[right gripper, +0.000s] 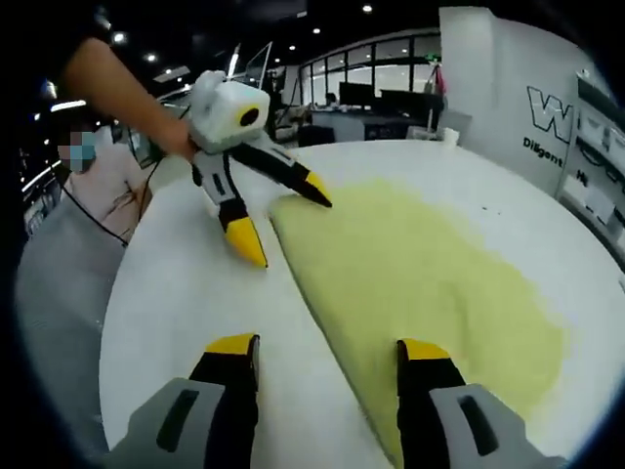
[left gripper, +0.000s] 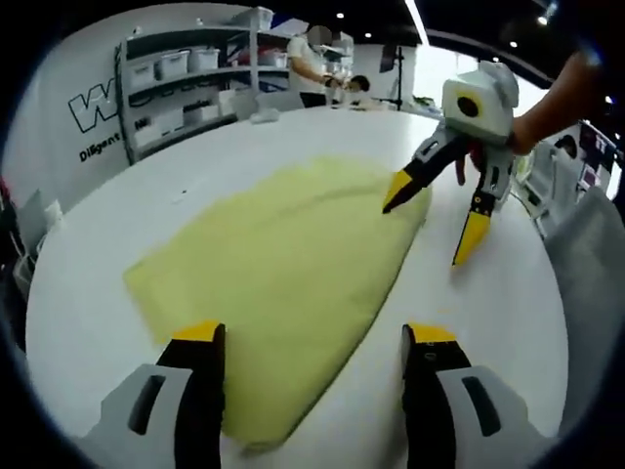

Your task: Fold the garment on the visible template until the final outline fits inside the template.

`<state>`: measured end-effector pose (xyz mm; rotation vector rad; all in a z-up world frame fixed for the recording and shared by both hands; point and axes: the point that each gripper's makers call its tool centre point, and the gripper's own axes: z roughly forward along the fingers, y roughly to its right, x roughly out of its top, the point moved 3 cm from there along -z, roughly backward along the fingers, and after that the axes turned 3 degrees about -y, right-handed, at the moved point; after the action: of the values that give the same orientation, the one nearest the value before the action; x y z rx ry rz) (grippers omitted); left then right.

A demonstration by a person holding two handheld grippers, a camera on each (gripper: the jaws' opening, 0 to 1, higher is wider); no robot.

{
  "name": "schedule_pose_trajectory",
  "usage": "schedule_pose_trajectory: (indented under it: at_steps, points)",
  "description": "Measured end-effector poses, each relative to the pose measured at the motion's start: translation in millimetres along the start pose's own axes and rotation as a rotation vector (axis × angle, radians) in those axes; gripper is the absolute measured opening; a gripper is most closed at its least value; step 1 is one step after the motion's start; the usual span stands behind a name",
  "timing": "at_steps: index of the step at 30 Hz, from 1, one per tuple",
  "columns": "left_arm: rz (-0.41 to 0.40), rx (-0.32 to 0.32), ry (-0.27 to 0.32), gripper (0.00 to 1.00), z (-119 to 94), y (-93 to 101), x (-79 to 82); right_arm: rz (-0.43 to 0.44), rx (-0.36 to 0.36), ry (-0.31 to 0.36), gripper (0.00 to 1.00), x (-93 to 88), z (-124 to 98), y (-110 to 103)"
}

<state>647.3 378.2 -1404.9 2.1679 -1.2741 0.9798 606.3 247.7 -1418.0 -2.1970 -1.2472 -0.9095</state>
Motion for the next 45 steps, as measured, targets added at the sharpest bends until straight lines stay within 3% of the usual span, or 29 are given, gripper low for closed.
schedule_pose_trajectory:
  at_steps: [7, 10, 12, 14, 17, 23, 30, 34, 39, 45]
  points:
    - [0.017, -0.112, 0.025, 0.69, 7, 26.2, 5.3, -0.043, 0.089, -0.005, 0.61, 0.0, -1, -17]
    - [0.023, -0.152, 0.026, 0.67, 10, 36.3, 5.9, -0.054, 0.119, 0.012, 0.56, 5.4, -4, -24]
    - [0.018, -0.183, 0.011, 0.67, 11, 42.4, 1.6, -0.092, 0.148, -0.019, 0.5, 1.8, -3, -31]
    - [0.014, -0.184, 0.01, 0.68, 12, 41.0, -1.1, -0.1, 0.166, -0.065, 0.49, -6.0, 0, -37]
    - [-0.017, -0.186, 0.013, 0.66, 10, 36.7, -2.1, -0.096, 0.165, -0.063, 0.52, -8.5, 0, -38]
    - [-0.013, -0.186, -0.004, 0.63, 0, 37.1, -6.1, -0.084, 0.117, -0.04, 0.53, -9.1, -15, -29]
    - [-0.009, -0.116, 0.0, 0.63, -10, 24.8, -9.4, -0.052, 0.037, -0.027, 0.53, -12.9, -30, -11]
    - [-0.013, -0.068, 0.018, 0.69, -17, 16.6, -10.9, -0.011, -0.036, -0.017, 0.52, -17.6, -42, 5]
    - [-0.038, -0.048, -0.012, 0.67, -25, 11.4, -22.6, 0.005, -0.114, -0.043, 0.41, -29.7, -57, 25]
    - [-0.068, -0.035, -0.028, 0.65, -32, 12.8, -28.3, 0.119, -0.213, -0.102, 0.34, -54.7, -76, 49]
